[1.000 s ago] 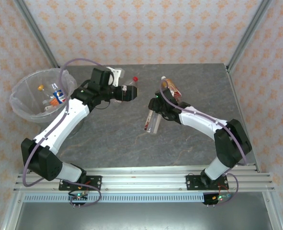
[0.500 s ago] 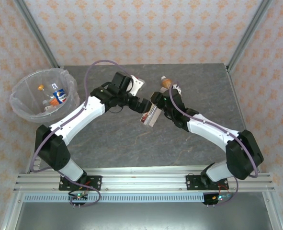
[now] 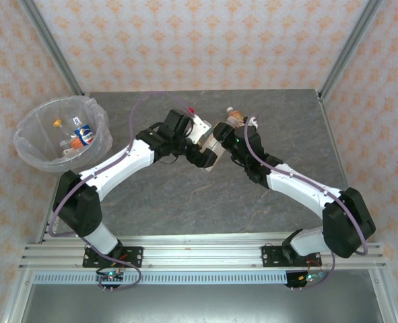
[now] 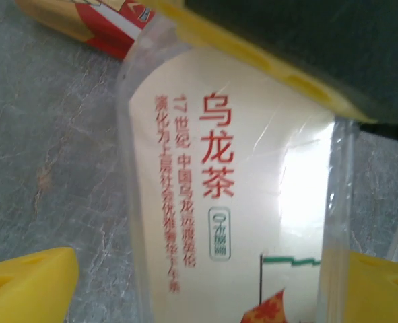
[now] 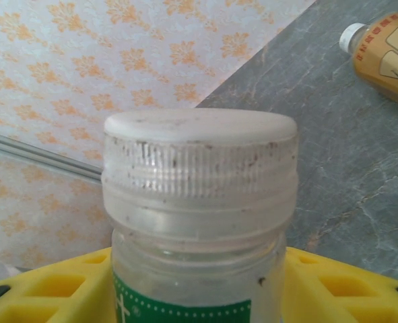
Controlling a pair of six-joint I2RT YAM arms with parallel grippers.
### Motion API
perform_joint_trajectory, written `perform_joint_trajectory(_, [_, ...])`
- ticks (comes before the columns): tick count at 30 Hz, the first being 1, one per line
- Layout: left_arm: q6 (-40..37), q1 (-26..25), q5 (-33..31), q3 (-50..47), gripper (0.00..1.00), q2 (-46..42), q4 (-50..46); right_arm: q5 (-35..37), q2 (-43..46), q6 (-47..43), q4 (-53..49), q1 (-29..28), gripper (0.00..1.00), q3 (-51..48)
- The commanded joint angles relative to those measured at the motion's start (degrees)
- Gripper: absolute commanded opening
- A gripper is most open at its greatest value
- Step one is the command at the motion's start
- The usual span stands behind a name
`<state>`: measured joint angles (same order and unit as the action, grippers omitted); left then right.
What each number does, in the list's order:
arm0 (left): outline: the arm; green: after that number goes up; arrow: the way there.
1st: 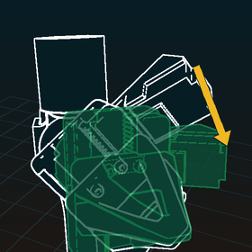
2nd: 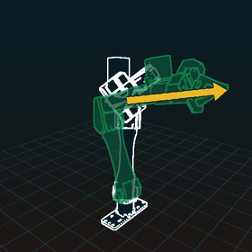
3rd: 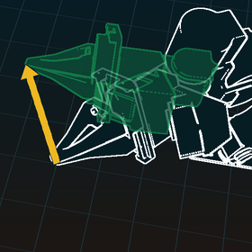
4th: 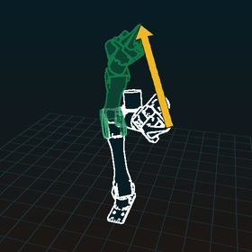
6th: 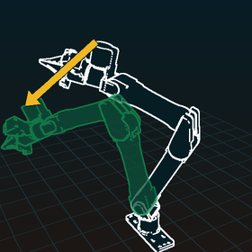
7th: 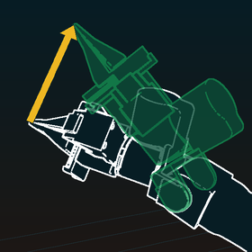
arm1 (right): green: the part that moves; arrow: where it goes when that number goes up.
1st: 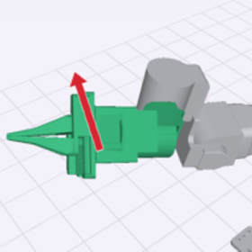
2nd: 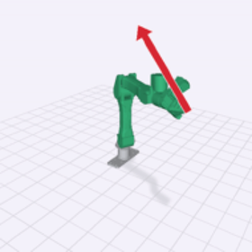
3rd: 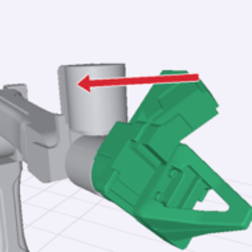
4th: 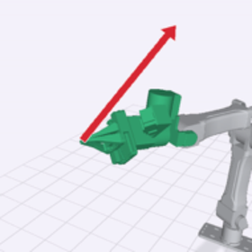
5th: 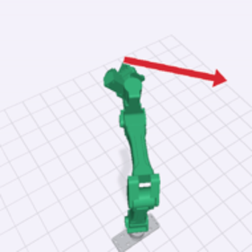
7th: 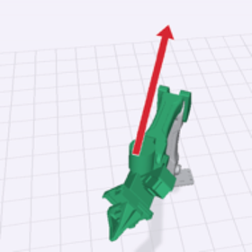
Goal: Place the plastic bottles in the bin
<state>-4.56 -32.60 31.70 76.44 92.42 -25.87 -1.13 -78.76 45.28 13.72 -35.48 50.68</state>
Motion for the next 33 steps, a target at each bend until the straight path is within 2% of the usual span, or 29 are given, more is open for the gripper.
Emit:
perform_joint_trajectory(1, [-2.1, 0.0, 2.8, 1.2, 0.91, 1.5, 2.6, -0.8, 1.3, 1.5, 4.4, -0.2, 0.37, -1.3])
perform_joint_trajectory(6, [-0.2, -0.3, 5.2, -0.2, 0.86, 2.1, 6.2, -1.1, 1.2, 2.2, 5.2, -0.2, 0.37, -1.0])
perform_joint_trajectory(15, [1.3, -0.6, 1.8, 1.0, 0.78, 3.2, 6.9, -4.0, -0.6, 2.8, 5.2, -0.2, 0.37, -0.8])
perform_joint_trajectory(24, [1.1, -0.6, 0.4, 3.0, 0.57, 5.6, 5.1, -5.3, -0.4, 1.7, 6.3, -0.2, 0.39, -1.4])
perform_joint_trajectory(26, [1.1, -0.6, 0.1, 3.2, 0.51, 5.7, 4.7, -4.6, 0.3, 1.1, 5.9, -0.3, 0.42, -1.8])
perform_joint_trajectory(28, [1.3, -0.6, -0.3, 3.3, 0.44, 5.7, 4.3, -2.7, 1.4, 1.5, 6.1, -0.2, 0.50, -2.9])
perform_joint_trajectory(33, [2.1, -0.5, -0.8, 2.2, 0.36, 4.9, 5.5, 0.0, 4.7, 0.8, 7.4, 0.1, 0.71, -6.1])
